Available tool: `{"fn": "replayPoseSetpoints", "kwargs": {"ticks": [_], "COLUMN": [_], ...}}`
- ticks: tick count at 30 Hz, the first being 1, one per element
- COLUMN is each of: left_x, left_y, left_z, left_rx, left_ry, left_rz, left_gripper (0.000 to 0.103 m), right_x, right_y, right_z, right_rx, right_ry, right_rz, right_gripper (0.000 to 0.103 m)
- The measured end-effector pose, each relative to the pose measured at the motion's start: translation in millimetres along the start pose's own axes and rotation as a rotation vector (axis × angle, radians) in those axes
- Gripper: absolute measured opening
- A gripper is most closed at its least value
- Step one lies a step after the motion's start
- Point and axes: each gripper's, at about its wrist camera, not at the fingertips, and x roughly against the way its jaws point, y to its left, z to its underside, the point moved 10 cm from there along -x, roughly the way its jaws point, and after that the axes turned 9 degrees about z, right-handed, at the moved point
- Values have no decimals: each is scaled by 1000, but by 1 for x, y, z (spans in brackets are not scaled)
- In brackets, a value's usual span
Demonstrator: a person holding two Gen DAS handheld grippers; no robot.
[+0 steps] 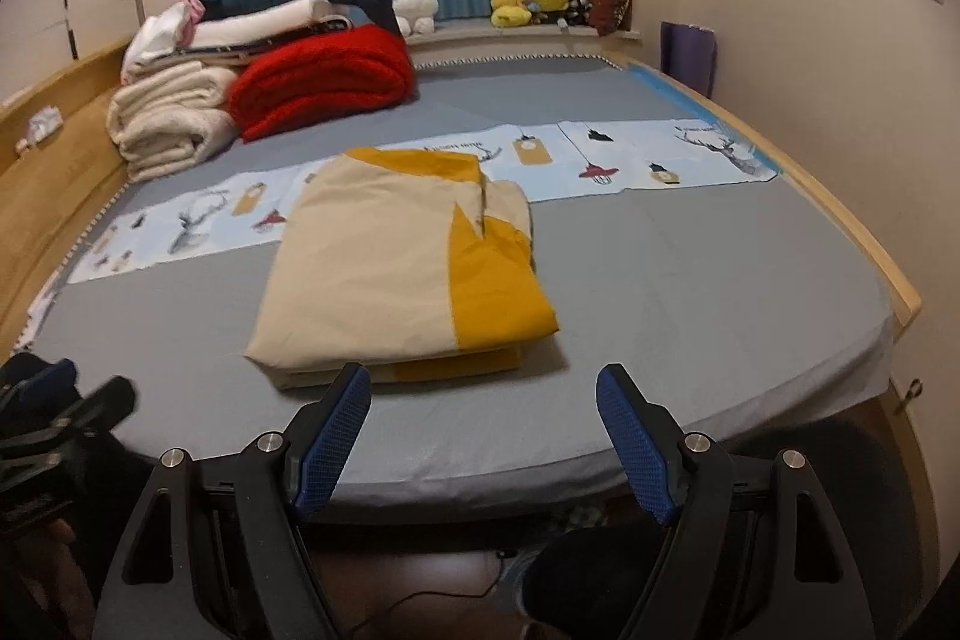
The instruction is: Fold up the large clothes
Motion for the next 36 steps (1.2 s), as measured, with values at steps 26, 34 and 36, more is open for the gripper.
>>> {"fn": "replayPoseSetpoints", "kwargs": {"ticks": [26,34,36], "left_x": [-17,-20,-19], "left_y": [19,18,17], "left_z": [19,18,18], "left_rx": [51,46,42], "left_ry": [8,4,1], "left_rz": [22,22,19], "left_gripper": [98,98,98], "right_x": [-4,-5,-5], "right_y": [74,74,73], "right_z": [12,12,12], "right_rx": [222,220,222], "right_ry": [-47,-46,-48], "right_rz": [-45,-45,-46], "right_gripper": [82,82,82]}}
